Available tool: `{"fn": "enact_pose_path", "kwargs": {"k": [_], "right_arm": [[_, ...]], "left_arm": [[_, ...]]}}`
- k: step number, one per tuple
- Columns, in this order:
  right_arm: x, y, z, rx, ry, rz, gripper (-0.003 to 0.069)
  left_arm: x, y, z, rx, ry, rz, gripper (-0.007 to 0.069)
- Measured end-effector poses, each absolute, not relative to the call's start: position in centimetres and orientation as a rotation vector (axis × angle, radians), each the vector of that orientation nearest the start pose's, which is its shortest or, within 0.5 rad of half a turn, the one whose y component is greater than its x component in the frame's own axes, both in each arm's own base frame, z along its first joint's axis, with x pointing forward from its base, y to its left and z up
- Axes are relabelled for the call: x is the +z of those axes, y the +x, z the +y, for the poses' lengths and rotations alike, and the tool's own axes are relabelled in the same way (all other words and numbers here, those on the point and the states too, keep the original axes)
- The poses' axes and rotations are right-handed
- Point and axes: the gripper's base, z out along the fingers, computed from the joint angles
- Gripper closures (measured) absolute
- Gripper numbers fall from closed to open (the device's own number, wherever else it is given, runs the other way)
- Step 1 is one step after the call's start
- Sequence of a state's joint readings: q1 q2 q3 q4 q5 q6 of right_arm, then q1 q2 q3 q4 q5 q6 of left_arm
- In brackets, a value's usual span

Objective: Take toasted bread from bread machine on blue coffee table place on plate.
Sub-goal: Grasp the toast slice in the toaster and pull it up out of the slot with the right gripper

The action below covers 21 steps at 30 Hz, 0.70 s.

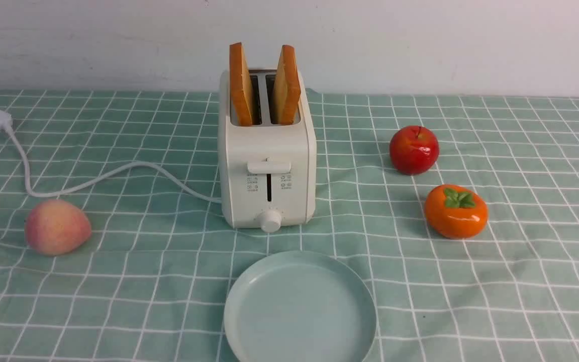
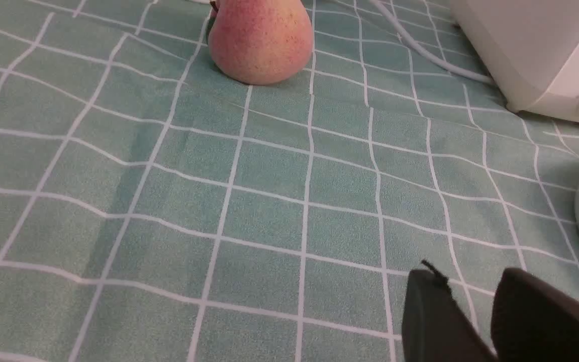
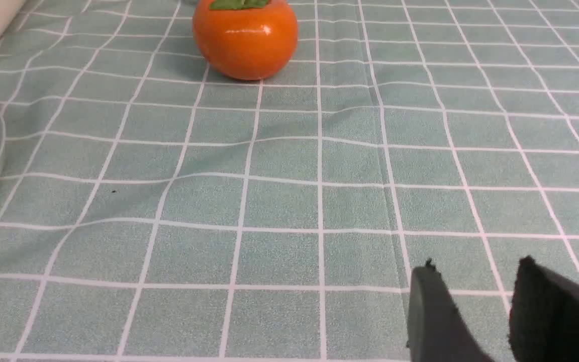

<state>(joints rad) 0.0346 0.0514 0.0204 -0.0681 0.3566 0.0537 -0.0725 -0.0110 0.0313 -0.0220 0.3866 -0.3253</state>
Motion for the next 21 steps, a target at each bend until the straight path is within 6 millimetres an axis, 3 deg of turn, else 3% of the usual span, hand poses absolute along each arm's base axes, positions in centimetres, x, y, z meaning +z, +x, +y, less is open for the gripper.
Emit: {"fn": "enact_pose_path", "kwargs": {"k": [9,13,21], "right_arm": [[17.1,5.6,0.0,-0.001,-0.02,1.911,0.0419],[17.4,5.7,0.0,0.007,-0.015,1.875,0.0419],[19.8,6.1,0.2,0.028,-0.022,1.604,0.0419]], "left_arm": [[17.3,5.3,-0.5,-0.299,-0.247,1.833,0.0431],[18.4,5.6,-0.4,-0.314,-0.233,1.714,0.0428],[19.5,5.7,-0.4,-0.347,-0.236,1.582,0.0426]]}}
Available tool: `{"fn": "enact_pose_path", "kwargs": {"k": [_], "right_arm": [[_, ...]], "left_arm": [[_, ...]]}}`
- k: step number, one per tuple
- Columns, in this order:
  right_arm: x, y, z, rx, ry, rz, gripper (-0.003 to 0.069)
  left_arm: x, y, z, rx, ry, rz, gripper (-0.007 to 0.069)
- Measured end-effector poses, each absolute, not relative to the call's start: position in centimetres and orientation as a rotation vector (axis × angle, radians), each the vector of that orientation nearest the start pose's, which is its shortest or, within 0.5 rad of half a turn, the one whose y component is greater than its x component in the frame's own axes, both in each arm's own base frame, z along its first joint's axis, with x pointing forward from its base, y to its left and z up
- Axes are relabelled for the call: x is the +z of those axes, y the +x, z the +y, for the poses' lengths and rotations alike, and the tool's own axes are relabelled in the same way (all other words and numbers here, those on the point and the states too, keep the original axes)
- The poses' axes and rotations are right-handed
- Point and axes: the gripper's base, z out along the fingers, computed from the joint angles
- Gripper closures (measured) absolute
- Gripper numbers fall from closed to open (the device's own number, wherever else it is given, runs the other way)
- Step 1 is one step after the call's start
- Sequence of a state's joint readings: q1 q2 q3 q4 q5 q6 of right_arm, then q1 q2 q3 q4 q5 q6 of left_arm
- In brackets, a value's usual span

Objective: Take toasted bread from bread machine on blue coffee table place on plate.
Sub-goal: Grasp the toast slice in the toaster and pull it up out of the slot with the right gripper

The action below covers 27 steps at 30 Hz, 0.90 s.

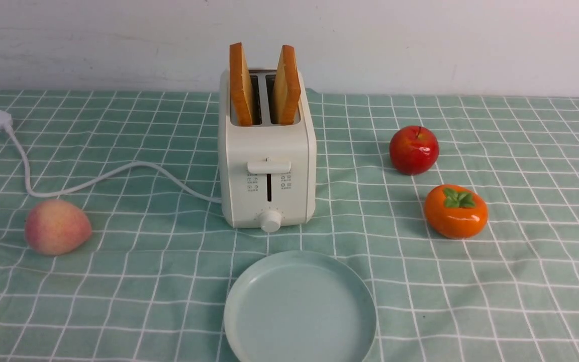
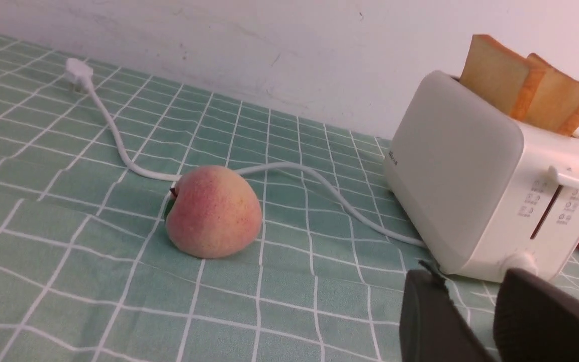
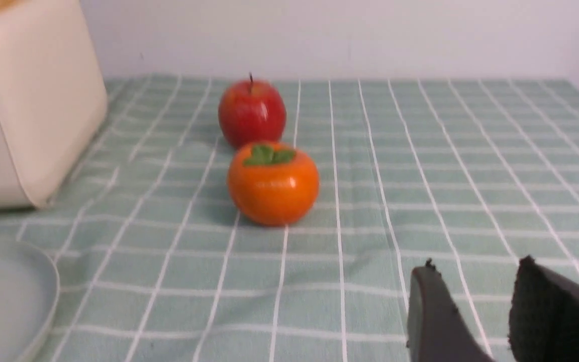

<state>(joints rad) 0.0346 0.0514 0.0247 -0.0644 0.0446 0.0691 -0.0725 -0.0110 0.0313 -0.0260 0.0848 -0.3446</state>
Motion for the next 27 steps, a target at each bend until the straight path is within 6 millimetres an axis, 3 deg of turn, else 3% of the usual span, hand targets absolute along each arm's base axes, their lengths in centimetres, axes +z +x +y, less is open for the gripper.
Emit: {"fn": "enact_pose_path", "kwargs": {"k": [9,14,18,21,22,25,27], "right_arm": [[20.5,6.1,0.2,0.033,-0.025,1.524,0.0419],[22.0,5.9,0.3,0.102,0.02,1.36,0.0419],[23.8,5.4,0.3,0.186,0.061,1.173,0.0419],[26.9,5.3,0.2,0.279,0.131,1.101,0.0419],[27.2,5.4,0.2,0.282,0.136,1.102,0.0419],[33.2,6.2,0.1,0.396,0.223,1.085,0.0419],[35.9,7.2,0.1,0.427,0.251,1.123,0.0419]], "left_arm": [[19.9,5.7,-0.4,-0.422,-0.297,1.535,0.0426],[21.9,5.4,-0.1,-0.633,-0.445,1.286,0.0426],[23.6,4.9,0.2,-0.703,-0.455,1.098,0.0426],[26.8,4.0,0.2,-0.721,-0.411,1.0,0.0421],[27.0,4.0,0.2,-0.719,-0.404,0.997,0.0419],[32.2,3.9,0.0,-0.691,-0.356,1.011,0.0417],[34.6,4.8,-0.2,-0.673,-0.361,1.086,0.0414]]}}
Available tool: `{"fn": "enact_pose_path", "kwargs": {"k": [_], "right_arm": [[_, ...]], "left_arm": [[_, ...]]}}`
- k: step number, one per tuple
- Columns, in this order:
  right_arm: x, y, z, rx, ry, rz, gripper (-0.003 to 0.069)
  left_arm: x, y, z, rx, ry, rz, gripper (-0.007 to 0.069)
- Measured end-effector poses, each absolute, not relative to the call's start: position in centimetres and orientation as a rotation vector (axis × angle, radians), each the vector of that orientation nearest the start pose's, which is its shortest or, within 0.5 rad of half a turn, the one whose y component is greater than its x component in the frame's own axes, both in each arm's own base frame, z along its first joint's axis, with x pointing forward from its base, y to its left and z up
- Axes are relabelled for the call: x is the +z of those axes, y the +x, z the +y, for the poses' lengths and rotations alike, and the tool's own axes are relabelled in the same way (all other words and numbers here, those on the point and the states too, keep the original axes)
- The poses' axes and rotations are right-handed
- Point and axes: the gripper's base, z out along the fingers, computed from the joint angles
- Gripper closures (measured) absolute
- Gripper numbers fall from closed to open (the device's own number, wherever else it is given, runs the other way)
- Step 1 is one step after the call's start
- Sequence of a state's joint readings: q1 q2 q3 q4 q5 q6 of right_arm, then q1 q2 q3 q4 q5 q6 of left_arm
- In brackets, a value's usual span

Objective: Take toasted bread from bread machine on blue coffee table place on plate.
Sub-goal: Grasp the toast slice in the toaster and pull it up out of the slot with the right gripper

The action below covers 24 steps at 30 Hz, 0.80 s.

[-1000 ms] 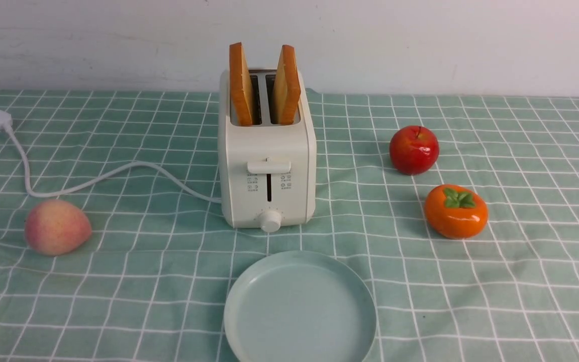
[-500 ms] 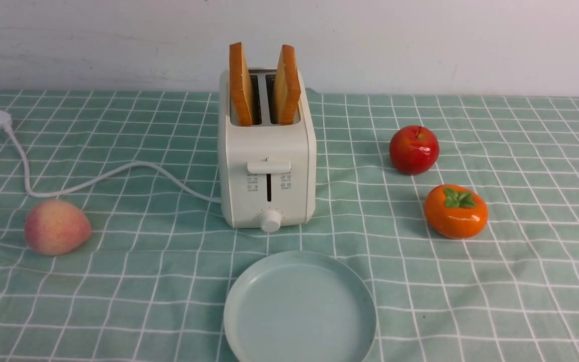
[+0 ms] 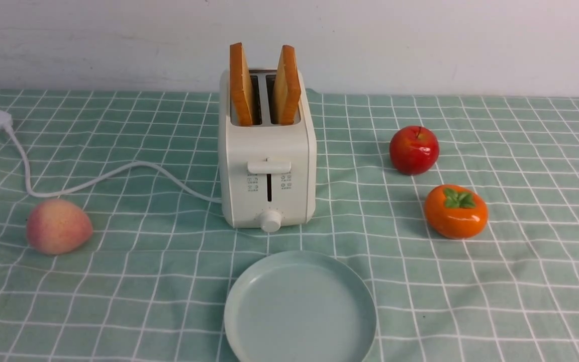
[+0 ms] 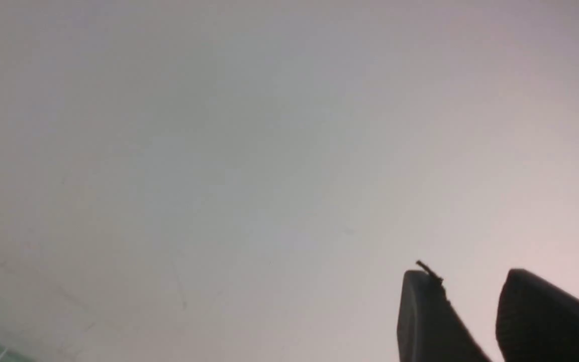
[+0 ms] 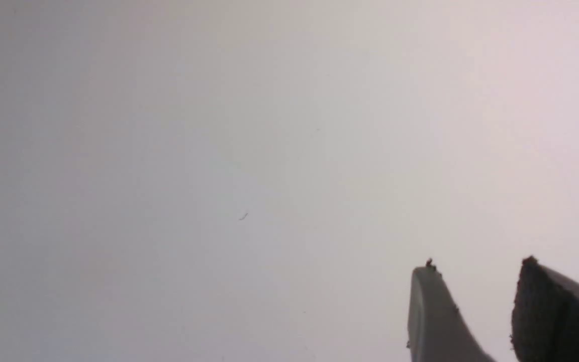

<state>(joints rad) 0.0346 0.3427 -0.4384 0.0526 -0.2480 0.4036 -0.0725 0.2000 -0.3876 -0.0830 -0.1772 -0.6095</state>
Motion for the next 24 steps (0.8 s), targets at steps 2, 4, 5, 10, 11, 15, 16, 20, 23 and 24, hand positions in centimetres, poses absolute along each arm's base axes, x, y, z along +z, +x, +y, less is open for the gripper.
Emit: {"fn": "enact_pose_path", "kwargs": {"k": [2,4,5,10,11,15,16,20,23,24], "right_arm": [[38.6,9.1,0.3,0.434,0.277,1.228,0.0419],[40.3,11.5,0.4,0.393,0.283,1.384,0.0419],[40.2,12.1,0.4,0.383,0.283,1.412,0.0419],[38.9,17.8,0.5,0.253,0.274,1.734,0.0419],[38.1,18.9,0.5,0.263,0.297,1.791,0.0419],[35.3,21.1,1.0,0.346,0.399,1.969,0.0419],[34.0,22.1,1.5,0.394,0.428,2.065,0.0419],[32.2,25.2,4.2,0.52,0.258,2.269,0.0419],[32.4,27.6,6.6,0.627,0.089,2.313,0.0418],[33.3,29.5,8.7,0.713,-0.051,2.286,0.0412]], "left_arm": [[36.4,6.6,-0.5,-0.646,-0.389,1.234,0.0411],[37.1,8.9,-0.7,-0.61,-0.433,1.43,0.0408],[37.0,9.1,-0.8,-0.601,-0.442,1.469,0.0408],[34.6,13.5,-0.9,-0.33,-0.406,2.003,0.0407],[34.0,13.9,-0.9,-0.3,-0.392,2.075,0.0407],[32.6,14.2,-1.5,-0.347,-0.418,2.233,0.0407],[32.4,14.2,-2.0,-0.422,-0.447,2.267,0.0407],[32.1,14.1,-3.3,-0.616,-0.423,2.29,0.0404],[32.2,14.0,-4.1,-0.671,-0.314,2.291,0.04],[32.4,13.8,-4.7,-0.701,-0.223,2.287,0.0398]]}}
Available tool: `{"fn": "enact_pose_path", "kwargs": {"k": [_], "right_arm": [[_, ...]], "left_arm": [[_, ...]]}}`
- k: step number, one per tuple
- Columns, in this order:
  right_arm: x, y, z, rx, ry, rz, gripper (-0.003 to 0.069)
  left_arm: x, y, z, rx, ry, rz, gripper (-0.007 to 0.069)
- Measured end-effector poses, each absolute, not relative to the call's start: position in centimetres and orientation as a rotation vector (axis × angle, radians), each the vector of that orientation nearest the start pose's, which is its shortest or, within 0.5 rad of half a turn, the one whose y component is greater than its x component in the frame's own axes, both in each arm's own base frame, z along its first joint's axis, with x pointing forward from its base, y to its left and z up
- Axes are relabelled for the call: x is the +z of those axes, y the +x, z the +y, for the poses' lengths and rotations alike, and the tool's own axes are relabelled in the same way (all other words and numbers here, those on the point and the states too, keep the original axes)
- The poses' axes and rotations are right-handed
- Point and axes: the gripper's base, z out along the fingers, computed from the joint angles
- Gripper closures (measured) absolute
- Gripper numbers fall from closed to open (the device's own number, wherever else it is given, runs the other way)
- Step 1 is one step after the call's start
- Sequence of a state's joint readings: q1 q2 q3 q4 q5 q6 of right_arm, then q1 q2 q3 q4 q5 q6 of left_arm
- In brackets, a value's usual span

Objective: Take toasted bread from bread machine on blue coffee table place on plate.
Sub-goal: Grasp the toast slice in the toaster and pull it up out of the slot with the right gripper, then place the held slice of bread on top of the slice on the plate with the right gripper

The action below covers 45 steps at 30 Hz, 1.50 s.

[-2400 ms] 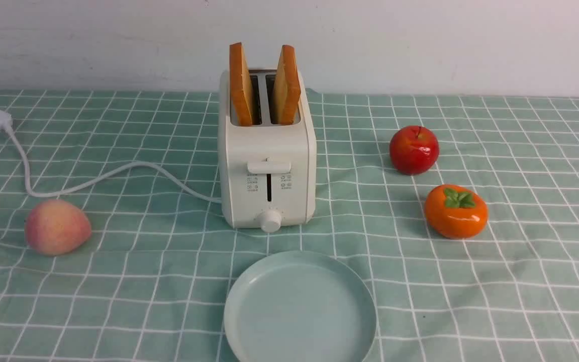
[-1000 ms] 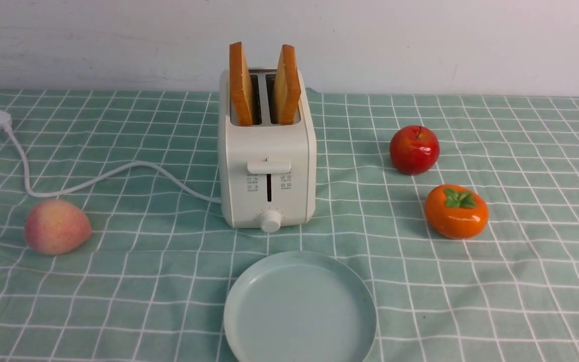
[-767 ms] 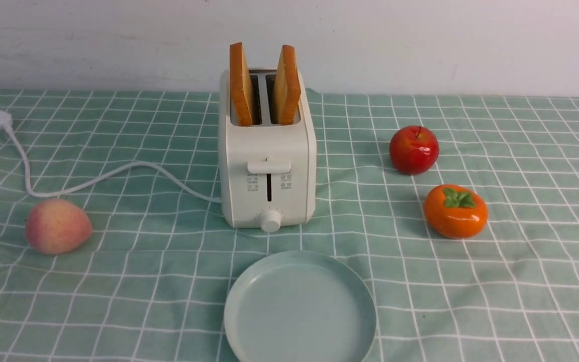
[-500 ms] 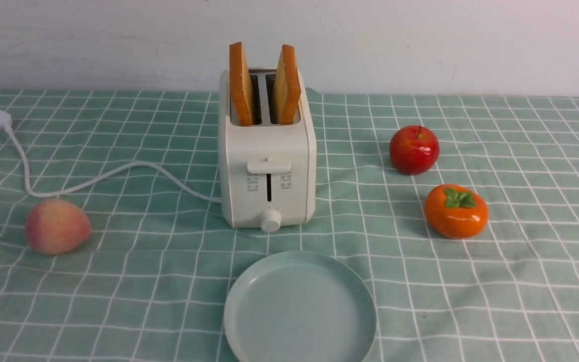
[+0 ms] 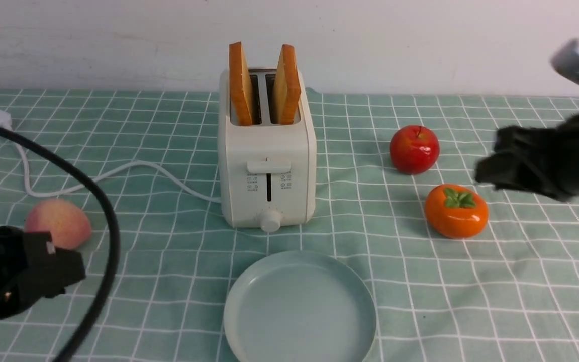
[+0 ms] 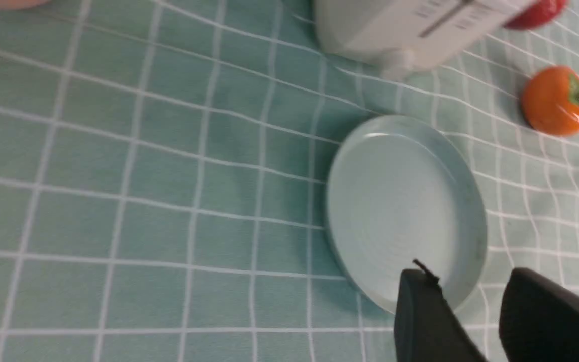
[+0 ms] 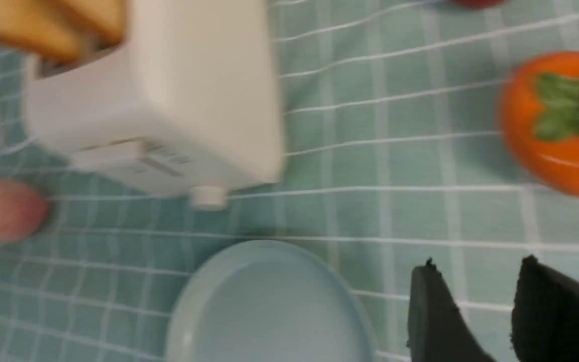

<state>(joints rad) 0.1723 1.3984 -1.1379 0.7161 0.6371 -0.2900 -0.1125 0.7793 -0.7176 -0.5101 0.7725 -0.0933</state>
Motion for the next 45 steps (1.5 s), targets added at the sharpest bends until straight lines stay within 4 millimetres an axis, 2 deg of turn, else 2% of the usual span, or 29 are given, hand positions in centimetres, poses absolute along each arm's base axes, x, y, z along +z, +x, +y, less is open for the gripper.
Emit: {"fn": "enact_pose_path", "kwargs": {"k": [1,2,3,4,7,10,11,14,15,17,20,21,24,26,28,30,31,32,33,34,35,40,41,42,43,44,45], "right_arm": [[34.0,30.5,10.0,0.753,-0.114,2.257,0.0405],[34.1,30.7,10.2,0.761,-0.124,2.249,0.0403],[35.2,32.3,12.2,0.811,-0.197,2.197,0.0384],[35.7,33.1,13.2,0.827,-0.226,2.169,0.037],[37.3,35.7,16.6,0.858,-0.323,2.084,0.0305],[38.3,37.7,19.2,0.861,-0.397,2.022,0.0232],[38.0,37.9,19.6,0.861,-0.403,2.027,0.0227],[36.9,40.5,21.5,0.77,-0.52,1.981,0.016],[37.1,40.5,21.5,0.766,-0.521,1.974,0.016],[34.7,42.6,22.4,0.693,-0.586,1.979,0.0148],[32.7,44.1,22.8,0.66,-0.593,1.993,0.0147],[31.2,44.8,23.0,0.648,-0.58,2.009,0.0147],[29.6,45.8,23.2,0.639,-0.532,2.019,0.0148],[29.2,46.1,23.2,0.643,-0.498,2.017,0.0163],[29.3,46.2,23.3,0.654,-0.481,2.013,0.0215],[29.6,46.1,23.3,0.675,-0.467,2.008,0.0319],[29.6,46.1,23.3,0.676,-0.465,2.008,0.0333],[29.8,46.0,23.3,0.683,-0.462,2.007,0.0391],[30.1,45.9,23.3,0.687,-0.463,2.003,0.0503],[30.5,45.8,23.1,0.689,-0.466,1.999,0.0559],[30.9,45.7,22.9,0.692,-0.469,1.997,0.0572],[36.3,44.1,19.4,0.694,-0.467,1.94,0.0555],[38.5,43.0,17.7,0.699,-0.483,1.932,0.0555],[39.9,42.3,16.5,0.694,-0.481,1.92,0.0555],[39.8,42.3,16.5,0.698,-0.488,1.926,0.0555],[42.3,40.8,14.3,0.699,-0.495,1.922,0.0555],[43.4,39.7,13.0,0.709,-0.505,1.94,0.0555]], "left_arm": [[32.4,13.7,-5.2,-0.721,-0.155,2.284,0.0396],[32.5,13.7,-5.2,-0.725,-0.145,2.283,0.0396],[32.6,13.5,-5.8,-0.751,-0.078,2.279,0.0396],[32.6,13.4,-6.0,-0.761,-0.042,2.276,0.0393],[32.7,13.3,-6.3,-0.781,-0.003,2.27,0.0389],[32.7,13.3,-6.4,-0.779,0.005,2.271,0.0389],[32.7,13.3,-6.4,-0.779,0.005,2.271,0.0389],[32.7,13.3,-6.4,-0.779,0.005,2.271,0.0387],[32.7,13.3,-6.4,-0.779,0.005,2.271,0.0387],[32.7,13.3,-6.4,-0.779,0.005,2.271,0.0387],[32.7,13.3,-6.4,-0.779,0.004,2.27,0.0387],[32.7,13.3,-6.4,-0.779,0.004,2.27,0.0387],[32.7,13.3,-6.4,-0.779,0.004,2.27,0.0387],[32.7,13.3,-6.4,-0.779,0.004,2.27,0.0387],[32.7,13.3,-6.4,-0.779,0.004,2.269,0.0387],[32.7,13.3,-6.4,-0.779,0.004,2.269,0.0387],[32.7,13.3,-6.4,-0.779,0.004,2.269,0.0387],[32.7,13.3,-6.4,-0.779,0.004,2.269,0.0387],[32.7,13.3,-6.4,-0.779,0.004,2.269,0.0387],[32.7,13.3,-6.4,-0.779,0.004,2.269,0.0387],[32.7,13.3,-6.4,-0.779,0.004,2.269,0.0387],[32.7,13.3,-6.4,-0.779,0.004,2.27,0.0387],[32.7,13.3,-6.4,-0.779,0.004,2.27,0.0387],[32.7,13.3,-6.4,-0.779,0.004,2.27,0.0387],[32.7,13.3,-6.4,-0.779,0.004,2.27,0.0387],[32.7,13.3,-6.4,-0.779,0.005,2.271,0.0387],[32.7,13.3,-6.4,-0.779,0.005,2.271,0.0387]]}}
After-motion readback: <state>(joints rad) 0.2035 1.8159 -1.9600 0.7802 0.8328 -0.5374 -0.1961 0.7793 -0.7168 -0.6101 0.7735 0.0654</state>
